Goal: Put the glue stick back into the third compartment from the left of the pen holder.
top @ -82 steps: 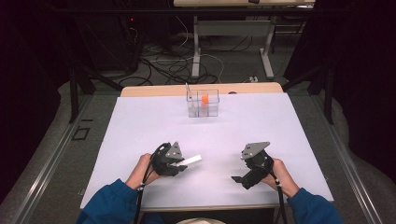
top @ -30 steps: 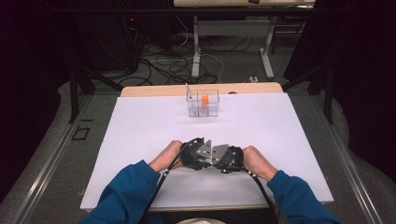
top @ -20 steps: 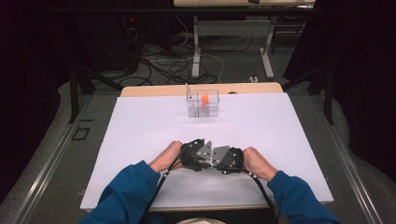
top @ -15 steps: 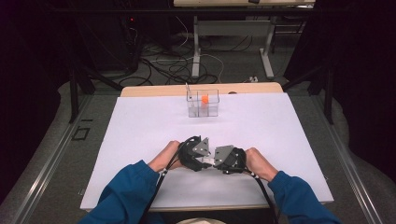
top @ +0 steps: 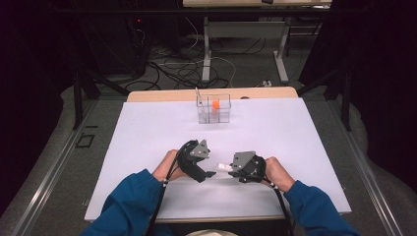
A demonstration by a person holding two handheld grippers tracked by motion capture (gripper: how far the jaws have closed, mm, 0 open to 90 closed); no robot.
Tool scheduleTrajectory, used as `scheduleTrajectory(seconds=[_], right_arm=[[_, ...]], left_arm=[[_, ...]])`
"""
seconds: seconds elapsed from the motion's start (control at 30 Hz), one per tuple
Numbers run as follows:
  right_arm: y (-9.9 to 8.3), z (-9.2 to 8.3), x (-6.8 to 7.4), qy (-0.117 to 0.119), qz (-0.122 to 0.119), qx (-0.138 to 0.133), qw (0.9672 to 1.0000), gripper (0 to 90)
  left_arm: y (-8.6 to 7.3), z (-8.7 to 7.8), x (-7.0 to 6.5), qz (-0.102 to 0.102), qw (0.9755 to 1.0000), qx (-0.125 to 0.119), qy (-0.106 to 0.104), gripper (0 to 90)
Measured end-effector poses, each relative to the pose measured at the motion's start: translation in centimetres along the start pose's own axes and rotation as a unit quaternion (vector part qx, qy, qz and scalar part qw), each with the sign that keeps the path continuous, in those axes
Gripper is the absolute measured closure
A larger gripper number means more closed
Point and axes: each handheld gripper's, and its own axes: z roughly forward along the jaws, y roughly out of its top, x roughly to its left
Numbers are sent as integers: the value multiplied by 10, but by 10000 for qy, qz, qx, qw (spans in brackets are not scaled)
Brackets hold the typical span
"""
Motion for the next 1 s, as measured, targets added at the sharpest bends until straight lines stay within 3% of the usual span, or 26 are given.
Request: scheduleTrajectory(seconds=[0.33,0.63,0.67,1.0], right_arm=[[-7,-10,-10,-297,634,-361,9969,697],[-11,-17,-19,-629,1262,-659,9878,697],[-11,-18,-20,-629,1296,-676,9873,697],[-12,-24,-27,-787,1625,-891,9795,697]], left_arm=[[-18,-15,-8,-516,9977,-250,355,68],[-36,-28,-15,-942,9933,-285,604,16],[-38,-29,-16,-1041,9919,-350,634,12],[-53,-39,-20,-1236,9878,-327,888,1]])
